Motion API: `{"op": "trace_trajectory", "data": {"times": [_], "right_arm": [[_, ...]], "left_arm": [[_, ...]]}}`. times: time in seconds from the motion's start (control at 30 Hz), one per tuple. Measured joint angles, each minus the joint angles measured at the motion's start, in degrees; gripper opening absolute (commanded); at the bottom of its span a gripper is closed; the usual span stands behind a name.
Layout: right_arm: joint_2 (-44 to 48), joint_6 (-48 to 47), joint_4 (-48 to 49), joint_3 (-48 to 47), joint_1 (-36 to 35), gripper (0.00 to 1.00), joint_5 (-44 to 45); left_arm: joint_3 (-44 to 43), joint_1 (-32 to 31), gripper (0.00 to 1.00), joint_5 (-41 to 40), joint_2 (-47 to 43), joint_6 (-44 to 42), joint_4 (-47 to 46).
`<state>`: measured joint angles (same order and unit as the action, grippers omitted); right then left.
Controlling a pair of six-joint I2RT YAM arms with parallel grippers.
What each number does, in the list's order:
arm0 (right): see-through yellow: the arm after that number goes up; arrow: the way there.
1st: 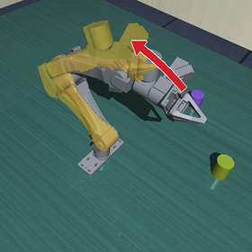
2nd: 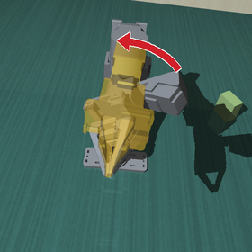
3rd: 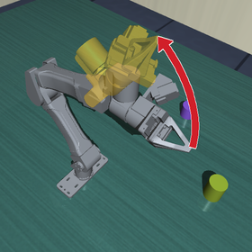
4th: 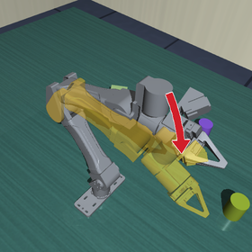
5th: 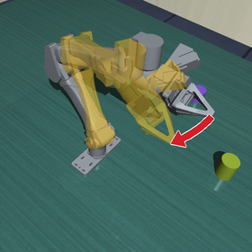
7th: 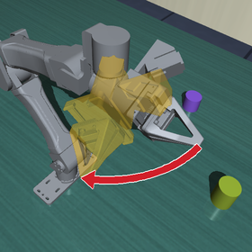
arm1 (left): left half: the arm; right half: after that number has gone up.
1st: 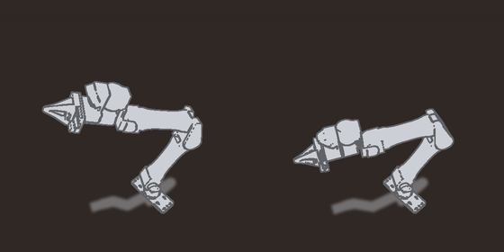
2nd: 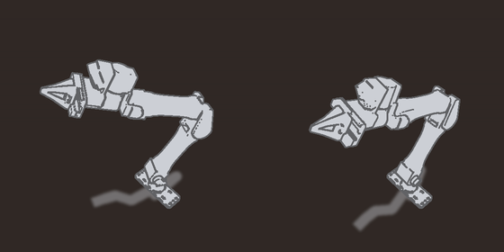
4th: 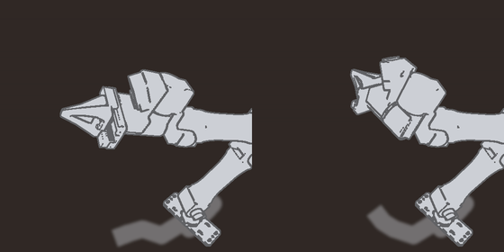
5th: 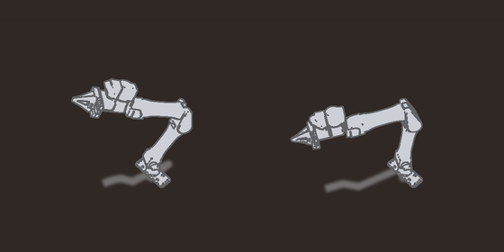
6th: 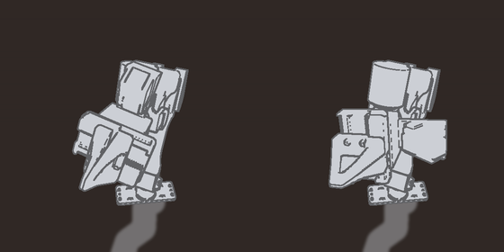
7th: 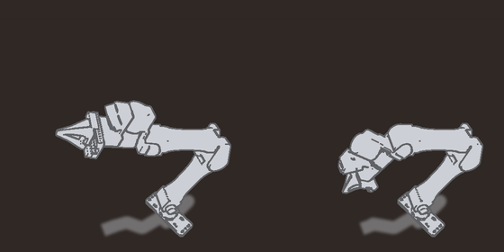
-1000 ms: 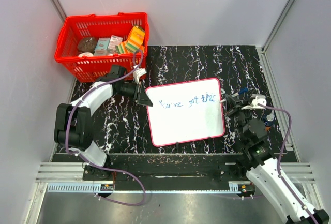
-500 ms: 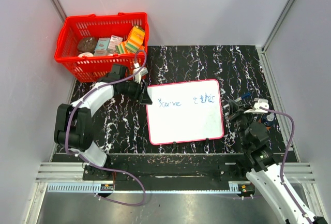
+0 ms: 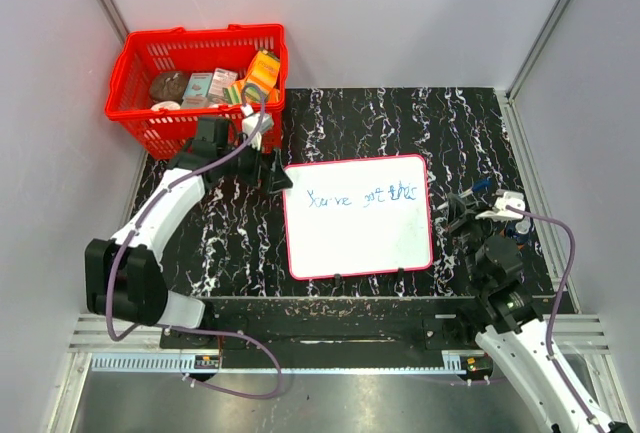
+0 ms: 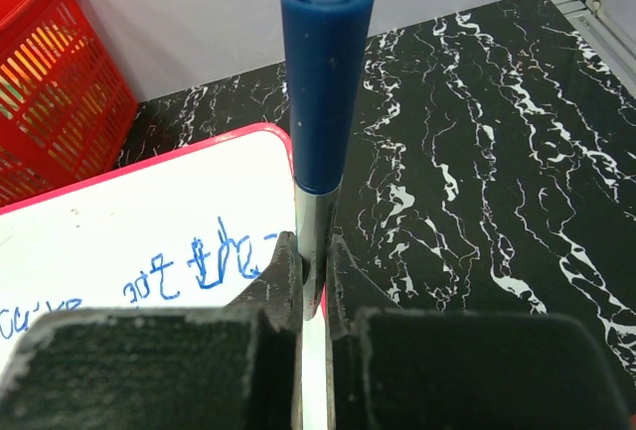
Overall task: Write a sentence on the whiteboard
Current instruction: Place the whiteboard marker at the center of the board.
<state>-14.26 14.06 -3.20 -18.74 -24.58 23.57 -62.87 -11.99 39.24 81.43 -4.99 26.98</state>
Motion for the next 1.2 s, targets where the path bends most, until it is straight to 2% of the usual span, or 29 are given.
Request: {"op": "trace_trajectory", "data": {"times": [0.23,0.4,0.7,0.97,1.2], "right_arm": [[-1.4,1.3,-1.8,-2.1,0.0,0.00,3.8],[-10.7,4.6,-5.5,-7.3,0.0,0.00,7.2],[-26.1,9.5,-11.2,-14.2,1.6,0.00,6.6],[-39.3,11.3,-14.5,-19.0,14.5,0.00,-6.0],[-54.1,9.7,-16.3,-22.4,18.8,0.00,-17.4]], "left_arm": [[-2.0,1.5,0.99,-4.1,-6.4,4.4,-0.7],[-2.4,1.7,0.99,-6.7,-13.2,7.0,-0.4],[-5.7,1.7,0.99,-9.5,-24.1,10.5,0.5],[-8.1,1.7,0.99,-9.4,-32.3,12.5,0.4],[-10.1,1.7,0.99,-8.0,-35.6,13.6,0.3]]}}
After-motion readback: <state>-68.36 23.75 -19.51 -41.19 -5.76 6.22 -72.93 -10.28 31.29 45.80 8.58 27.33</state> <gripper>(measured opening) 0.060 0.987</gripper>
